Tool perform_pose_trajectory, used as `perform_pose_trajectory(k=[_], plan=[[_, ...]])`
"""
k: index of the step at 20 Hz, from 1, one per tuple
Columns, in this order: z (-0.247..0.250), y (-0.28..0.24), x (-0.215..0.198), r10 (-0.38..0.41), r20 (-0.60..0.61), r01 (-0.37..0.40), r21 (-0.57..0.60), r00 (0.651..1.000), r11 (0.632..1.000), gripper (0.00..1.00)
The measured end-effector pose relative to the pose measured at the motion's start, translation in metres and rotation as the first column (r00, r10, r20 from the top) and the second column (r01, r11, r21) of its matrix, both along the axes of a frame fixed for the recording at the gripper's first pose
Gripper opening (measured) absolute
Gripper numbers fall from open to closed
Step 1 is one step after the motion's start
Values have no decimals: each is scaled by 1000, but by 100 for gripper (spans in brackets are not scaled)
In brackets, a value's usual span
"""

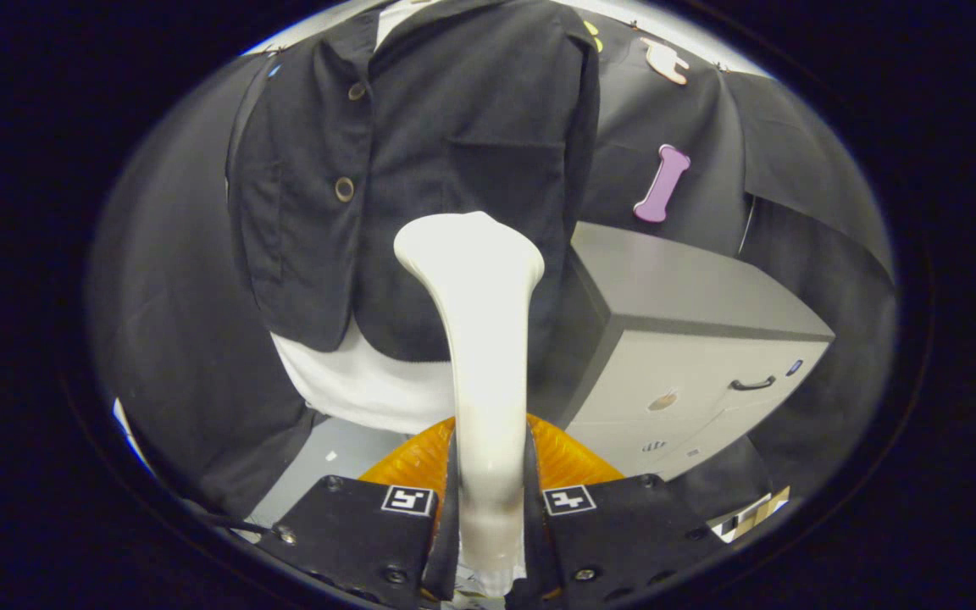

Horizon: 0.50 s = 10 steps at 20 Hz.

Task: Iron the clothes twice with a garment steamer, once on the left side and once on the right side.

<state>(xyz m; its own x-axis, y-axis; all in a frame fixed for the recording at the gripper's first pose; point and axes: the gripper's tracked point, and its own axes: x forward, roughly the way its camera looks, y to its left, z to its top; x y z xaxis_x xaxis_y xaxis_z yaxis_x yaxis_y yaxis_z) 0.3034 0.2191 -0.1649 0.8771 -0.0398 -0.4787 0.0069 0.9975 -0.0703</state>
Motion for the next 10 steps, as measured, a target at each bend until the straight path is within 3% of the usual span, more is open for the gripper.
perform_pose_trajectory(k=[5,10], plan=[[85,23,-7,35,136,-40,33,990,999,33],[179,68,-13,101,281,-120,53,954,991,34]])
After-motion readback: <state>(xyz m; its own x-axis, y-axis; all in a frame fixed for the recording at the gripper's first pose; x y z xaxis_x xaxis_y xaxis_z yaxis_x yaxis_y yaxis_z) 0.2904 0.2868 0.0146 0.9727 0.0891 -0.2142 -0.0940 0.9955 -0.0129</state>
